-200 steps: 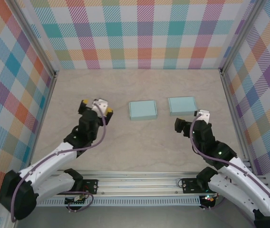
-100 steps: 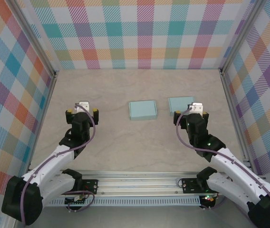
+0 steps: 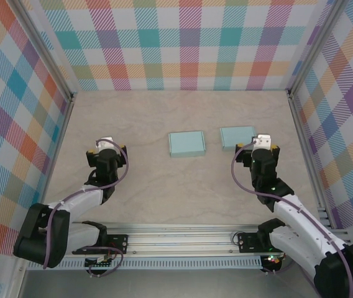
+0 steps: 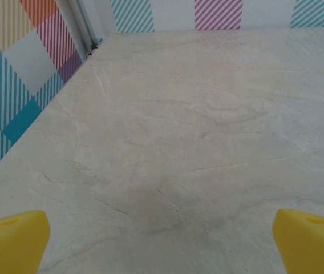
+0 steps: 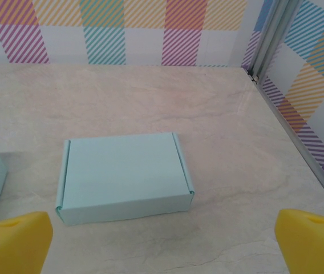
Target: Fold the paper box
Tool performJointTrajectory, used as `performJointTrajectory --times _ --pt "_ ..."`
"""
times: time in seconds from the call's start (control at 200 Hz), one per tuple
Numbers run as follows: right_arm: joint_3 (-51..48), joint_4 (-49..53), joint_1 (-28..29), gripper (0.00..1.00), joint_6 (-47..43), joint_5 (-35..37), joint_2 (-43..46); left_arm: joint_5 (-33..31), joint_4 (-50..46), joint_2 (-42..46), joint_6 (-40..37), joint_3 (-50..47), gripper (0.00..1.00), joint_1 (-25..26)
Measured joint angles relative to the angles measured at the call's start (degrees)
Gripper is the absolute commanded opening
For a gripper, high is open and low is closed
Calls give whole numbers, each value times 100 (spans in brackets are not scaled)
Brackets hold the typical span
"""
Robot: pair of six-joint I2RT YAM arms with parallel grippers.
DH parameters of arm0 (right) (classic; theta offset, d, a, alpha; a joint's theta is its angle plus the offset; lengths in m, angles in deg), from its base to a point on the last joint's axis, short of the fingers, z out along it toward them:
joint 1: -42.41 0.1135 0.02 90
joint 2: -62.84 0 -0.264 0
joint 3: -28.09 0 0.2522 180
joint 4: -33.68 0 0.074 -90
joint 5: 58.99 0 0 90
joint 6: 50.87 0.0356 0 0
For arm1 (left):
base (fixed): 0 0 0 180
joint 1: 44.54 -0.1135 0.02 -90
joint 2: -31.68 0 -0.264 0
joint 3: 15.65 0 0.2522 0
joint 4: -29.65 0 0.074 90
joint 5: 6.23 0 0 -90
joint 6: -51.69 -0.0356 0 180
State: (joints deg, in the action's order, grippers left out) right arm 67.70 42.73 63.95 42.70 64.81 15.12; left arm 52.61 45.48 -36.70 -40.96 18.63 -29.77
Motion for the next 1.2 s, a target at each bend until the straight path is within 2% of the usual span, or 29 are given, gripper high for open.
performJointTrajectory --times 0.205,0.52,0.65,0.78,0.915,1.015,1.2 --pt "-15 -227 -177 100 2 -155 -190 284 844 -334 -299 -243 100 -33" --pt "-114 -444 -315 100 20 -313 -210 1075 1438 -942 -535 -280 100 -79" --pt "-223 -625 -391 100 -4 -391 -210 1272 1985 -1386 -538 -280 100 -87" --pt "-472 -997 -525 100 -96 -522 -205 1491 2035 -1665 -474 -262 100 -258" --pt "-905 -1727 -870 100 -157 -870 -315 1703 1893 -2076 -188 57 100 -715" --pt "-1093 -2146 -1139 100 -243 -1134 -645 1858 1810 -2140 -22 201 100 -933" --pt "-1119 -2931 -1333 100 -420 -1543 -1416 2020 1768 -2140 76 225 100 -966"
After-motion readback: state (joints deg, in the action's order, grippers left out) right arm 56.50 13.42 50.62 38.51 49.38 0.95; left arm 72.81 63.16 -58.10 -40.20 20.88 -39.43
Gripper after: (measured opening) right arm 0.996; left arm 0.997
